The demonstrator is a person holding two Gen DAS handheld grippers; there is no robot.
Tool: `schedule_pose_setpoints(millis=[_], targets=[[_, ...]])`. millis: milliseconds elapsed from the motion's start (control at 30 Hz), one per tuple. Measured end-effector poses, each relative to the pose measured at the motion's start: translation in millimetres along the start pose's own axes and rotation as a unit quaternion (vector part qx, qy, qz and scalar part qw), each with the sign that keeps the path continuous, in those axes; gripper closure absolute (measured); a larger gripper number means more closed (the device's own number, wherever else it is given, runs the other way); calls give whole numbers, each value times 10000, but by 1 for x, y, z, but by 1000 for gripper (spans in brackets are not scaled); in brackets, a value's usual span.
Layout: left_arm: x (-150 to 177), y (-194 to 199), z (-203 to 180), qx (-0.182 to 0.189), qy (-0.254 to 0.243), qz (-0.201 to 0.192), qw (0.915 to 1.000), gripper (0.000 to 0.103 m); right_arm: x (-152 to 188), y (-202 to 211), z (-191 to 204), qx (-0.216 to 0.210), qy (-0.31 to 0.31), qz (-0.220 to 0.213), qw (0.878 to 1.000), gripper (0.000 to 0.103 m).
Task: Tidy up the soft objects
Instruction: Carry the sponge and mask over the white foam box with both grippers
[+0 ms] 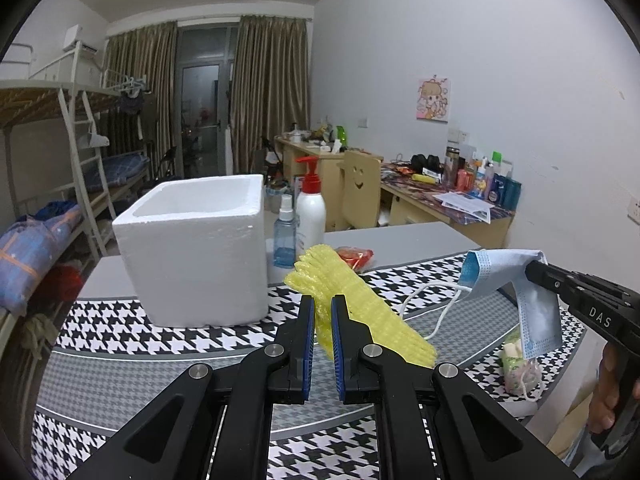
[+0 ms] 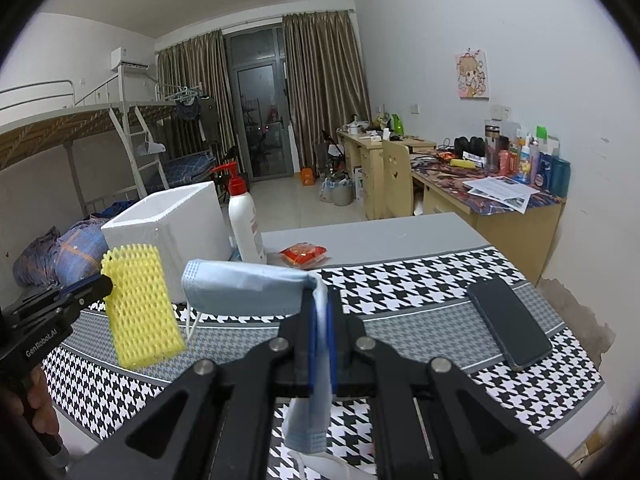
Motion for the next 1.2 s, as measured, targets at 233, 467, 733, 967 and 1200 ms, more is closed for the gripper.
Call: schedule_pose_setpoints(millis=[233, 467, 733, 967, 1200], targets=[[0, 0, 19, -60, 10, -36, 10000, 94, 6, -8, 25, -118, 130, 45, 9998, 96], [3, 3, 42, -120, 22, -57, 9999, 94, 8, -16, 45, -133, 192, 63, 9997, 95], [3, 8, 61, -197, 25, -106, 9997, 94, 8, -21, 71, -261, 244, 79, 9993, 96], [-1, 11, 76, -323, 60, -157, 9993, 94, 5, -27, 89, -334, 321, 91, 9989, 96], [-5, 16, 88, -378, 103, -223, 9990, 94, -2, -30, 106, -419, 442, 82, 9981, 96]])
Point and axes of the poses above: each gripper's, at about its wrist camera, not at the fingertips, and y roughly against the way its jaws point, z to its left, x to its underside, the point moved 6 cm from there along -y, roughly the way its jaws point, and after that the axes turned 15 degrees about -y, right-handed, at the moved point
